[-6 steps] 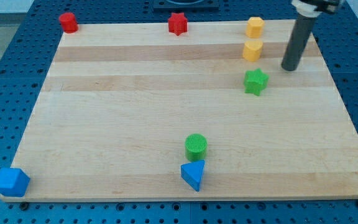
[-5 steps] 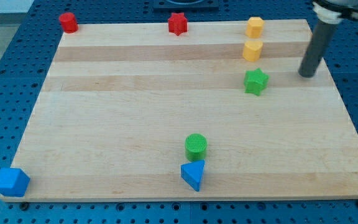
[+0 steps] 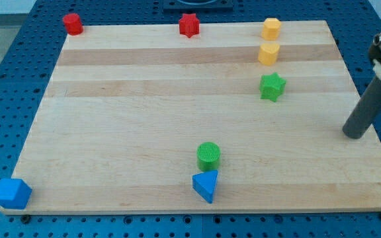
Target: Slightly push the blue triangle into the green circle
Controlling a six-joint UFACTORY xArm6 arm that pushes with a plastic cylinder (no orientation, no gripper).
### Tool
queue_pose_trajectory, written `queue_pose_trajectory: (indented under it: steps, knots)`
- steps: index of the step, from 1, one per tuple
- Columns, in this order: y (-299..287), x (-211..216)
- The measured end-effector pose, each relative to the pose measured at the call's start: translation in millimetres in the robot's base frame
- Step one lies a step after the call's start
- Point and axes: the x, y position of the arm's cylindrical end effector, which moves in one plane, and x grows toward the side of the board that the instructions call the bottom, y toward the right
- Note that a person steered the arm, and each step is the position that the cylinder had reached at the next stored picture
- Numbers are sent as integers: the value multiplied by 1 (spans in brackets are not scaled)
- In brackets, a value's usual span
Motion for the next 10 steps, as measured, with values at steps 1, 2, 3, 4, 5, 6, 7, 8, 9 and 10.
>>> queue_pose_trajectory:
  steps: [1,2,3,4,5,6,7,8,9,10]
  knots:
    - [-23,25]
    - [-47,43]
    - [-61,64]
    - [-80,88]
    - [-101,98]
    - [-108,98]
    - [-116,108]
    - [-123,109]
    - [-131,109]
    - [-144,110]
